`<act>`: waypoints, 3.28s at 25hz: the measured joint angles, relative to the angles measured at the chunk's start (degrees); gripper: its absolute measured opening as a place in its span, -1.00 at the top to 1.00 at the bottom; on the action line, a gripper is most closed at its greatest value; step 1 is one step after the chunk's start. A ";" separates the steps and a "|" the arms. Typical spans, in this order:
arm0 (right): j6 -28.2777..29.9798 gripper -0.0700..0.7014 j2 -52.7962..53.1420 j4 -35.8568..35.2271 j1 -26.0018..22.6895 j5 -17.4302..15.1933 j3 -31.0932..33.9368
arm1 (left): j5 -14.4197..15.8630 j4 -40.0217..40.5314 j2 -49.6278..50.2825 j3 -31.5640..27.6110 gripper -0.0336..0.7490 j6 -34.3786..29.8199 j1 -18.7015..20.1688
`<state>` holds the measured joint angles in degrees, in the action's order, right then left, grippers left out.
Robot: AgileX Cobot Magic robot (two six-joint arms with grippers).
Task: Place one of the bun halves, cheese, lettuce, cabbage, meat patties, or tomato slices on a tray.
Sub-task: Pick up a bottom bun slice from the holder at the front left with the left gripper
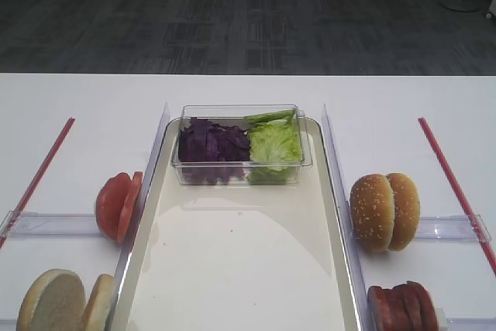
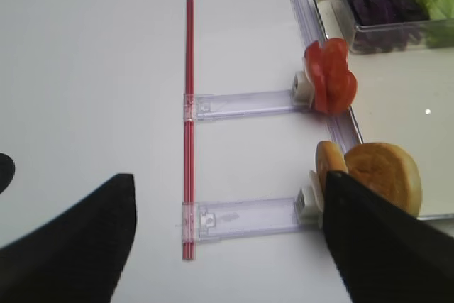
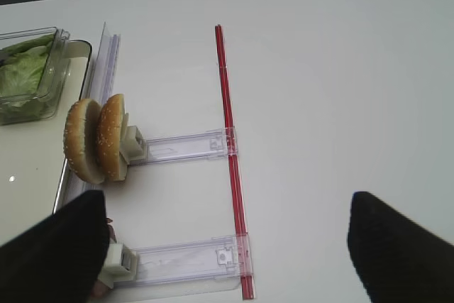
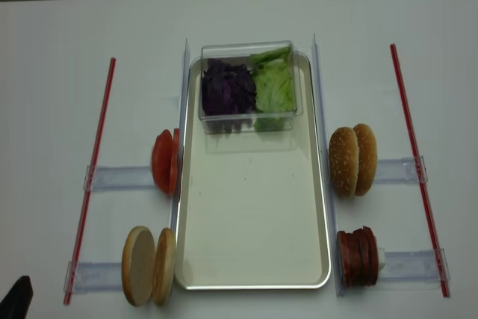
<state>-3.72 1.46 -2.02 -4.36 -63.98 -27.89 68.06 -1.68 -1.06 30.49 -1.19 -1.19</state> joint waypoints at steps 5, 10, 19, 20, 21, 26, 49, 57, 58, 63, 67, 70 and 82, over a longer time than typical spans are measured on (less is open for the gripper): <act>0.10 -0.97 0.00 -0.14 0.00 0.00 0.00 | 2.87 0.00 2.85 2.83 -0.41 -1.23 4.50; 0.10 -0.97 0.00 -0.14 0.00 0.00 0.00 | 3.15 0.00 7.97 5.80 -0.39 -1.10 9.62; 0.10 -0.97 0.00 -0.14 0.00 0.00 0.00 | 3.52 -0.75 14.85 6.78 -0.38 0.06 15.56; 0.10 -0.97 0.00 -0.14 0.00 0.00 0.00 | 3.52 -1.28 15.49 6.78 -0.38 0.23 15.86; 0.10 -0.97 0.00 -0.14 0.00 0.00 0.00 | 3.52 -1.64 16.07 6.78 -0.38 0.37 15.99; 0.10 -0.97 0.00 -0.16 0.00 0.00 0.00 | 3.52 -3.76 19.94 6.78 -0.36 0.73 16.10; 0.20 -0.97 0.00 -0.16 0.00 0.00 0.00 | 1.57 -12.02 39.21 9.12 -0.28 -2.05 20.53; 0.20 -0.97 0.00 -0.16 0.00 0.00 0.00 | 0.48 -12.06 45.13 12.39 -0.20 -2.68 24.25; 0.20 -0.97 0.00 -0.16 0.00 0.00 0.00 | 0.17 -11.92 46.00 12.87 -0.20 -2.23 25.31; 0.20 -0.97 0.00 -0.16 0.00 0.00 0.00 | -1.74 -8.09 51.34 13.60 -0.18 4.40 33.54; 0.20 -0.97 0.00 -0.16 0.00 0.00 0.00 | -4.44 -0.86 55.14 14.64 -0.13 13.63 42.41; 0.44 -0.97 0.00 -0.16 0.00 0.00 0.00 | -5.13 5.80 58.07 15.67 -0.11 23.63 48.62; 0.54 -0.97 0.00 -0.16 0.00 0.11 0.00 | -5.83 15.33 71.19 15.98 0.02 50.38 57.18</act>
<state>-3.17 1.46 -2.19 -4.36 -63.87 -27.89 62.23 13.65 70.13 46.47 49.19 55.99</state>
